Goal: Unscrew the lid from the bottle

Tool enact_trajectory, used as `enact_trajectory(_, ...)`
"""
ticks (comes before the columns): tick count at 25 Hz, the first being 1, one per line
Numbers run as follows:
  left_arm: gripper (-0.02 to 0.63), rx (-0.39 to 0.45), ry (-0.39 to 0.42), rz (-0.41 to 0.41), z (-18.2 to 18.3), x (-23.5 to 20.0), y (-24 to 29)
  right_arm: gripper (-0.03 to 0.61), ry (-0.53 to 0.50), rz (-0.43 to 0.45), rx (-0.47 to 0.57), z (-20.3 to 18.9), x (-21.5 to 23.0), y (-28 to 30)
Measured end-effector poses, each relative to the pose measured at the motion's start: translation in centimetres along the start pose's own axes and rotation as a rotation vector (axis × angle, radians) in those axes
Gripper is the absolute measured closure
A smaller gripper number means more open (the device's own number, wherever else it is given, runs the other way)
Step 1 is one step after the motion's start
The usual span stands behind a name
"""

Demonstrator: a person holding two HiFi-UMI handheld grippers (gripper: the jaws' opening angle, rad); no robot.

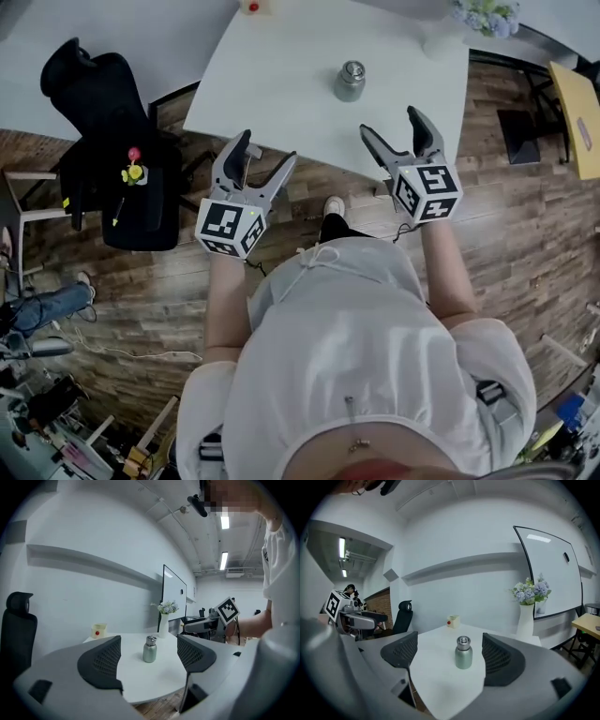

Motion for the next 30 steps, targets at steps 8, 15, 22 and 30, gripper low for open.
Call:
enact_trajectory(8,0.241,-0.085,0.026,-0.133,-1.2,-3.2,11.7,0.149,0.0,0.017,-0.105,-0.4,4.9,7.5)
enact_trajectory(15,0.241,-0.182,0.065,-0.323,-4.4,-3.9,18.4,0.149,-0.006,0.046,-0.219,-1.7,6.1,10.8)
enact_trajectory(22,0.241,-0.28,0.151,-0.573,-6.5,-4.5,24.2,0.157,-0.024,0.09,-0.351,-1.6,6.1,14.4)
enact_trajectory(30,0.241,-0.411,0.197,-0.81,-9.3,-4.0,29.1,0.181,-0.051,0.146,-0.55,-2.4,5.4,16.9)
Point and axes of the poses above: the fingertips, and each gripper's own axes: y forward along the fingers, x to its right, z out of its top, the point moved 5 cm from there along -y, backward along the fingers, and after that the axes turned 3 degrees about -y, right-handed, at the moved point
